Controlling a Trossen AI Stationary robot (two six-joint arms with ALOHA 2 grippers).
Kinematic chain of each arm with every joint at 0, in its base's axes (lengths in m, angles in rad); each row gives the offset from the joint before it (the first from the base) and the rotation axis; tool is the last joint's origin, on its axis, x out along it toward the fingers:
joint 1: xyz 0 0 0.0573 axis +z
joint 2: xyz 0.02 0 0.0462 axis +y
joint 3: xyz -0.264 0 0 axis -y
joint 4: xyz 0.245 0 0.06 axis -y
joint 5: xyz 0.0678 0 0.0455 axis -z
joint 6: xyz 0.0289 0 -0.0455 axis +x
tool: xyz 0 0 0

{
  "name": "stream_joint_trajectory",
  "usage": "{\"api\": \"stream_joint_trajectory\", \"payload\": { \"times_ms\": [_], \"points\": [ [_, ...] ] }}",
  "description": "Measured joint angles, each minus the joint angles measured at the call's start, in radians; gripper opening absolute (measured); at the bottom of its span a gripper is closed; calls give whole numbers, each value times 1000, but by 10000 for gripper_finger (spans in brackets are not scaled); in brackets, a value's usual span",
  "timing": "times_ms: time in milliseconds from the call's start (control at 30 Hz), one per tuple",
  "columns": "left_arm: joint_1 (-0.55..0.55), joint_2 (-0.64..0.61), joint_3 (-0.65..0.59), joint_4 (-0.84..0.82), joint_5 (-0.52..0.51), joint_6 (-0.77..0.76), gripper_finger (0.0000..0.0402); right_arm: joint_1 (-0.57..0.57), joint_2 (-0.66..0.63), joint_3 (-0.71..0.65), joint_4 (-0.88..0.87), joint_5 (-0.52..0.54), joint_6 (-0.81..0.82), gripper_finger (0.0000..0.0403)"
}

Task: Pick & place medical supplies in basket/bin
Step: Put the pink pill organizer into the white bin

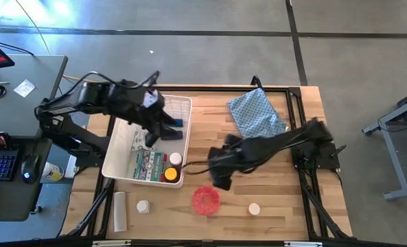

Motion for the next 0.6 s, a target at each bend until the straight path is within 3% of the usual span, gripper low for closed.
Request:
{"api": "stream_joint_trajectory", "payload": {
  "times_ms": [133, 333, 600],
  "points": [
    [0, -46, 0, 0, -24, -67, 231, -10, 116, 0, 19, -22, 5, 260],
    [0, -89, 0, -2, -41, -154, 220, 9, 239, 0, 246, -232, -7, 308],
    [0, -100, 0, -67, -41, -209, 216, 79, 339, 0, 282, -135, -29, 326]
  ]
}}
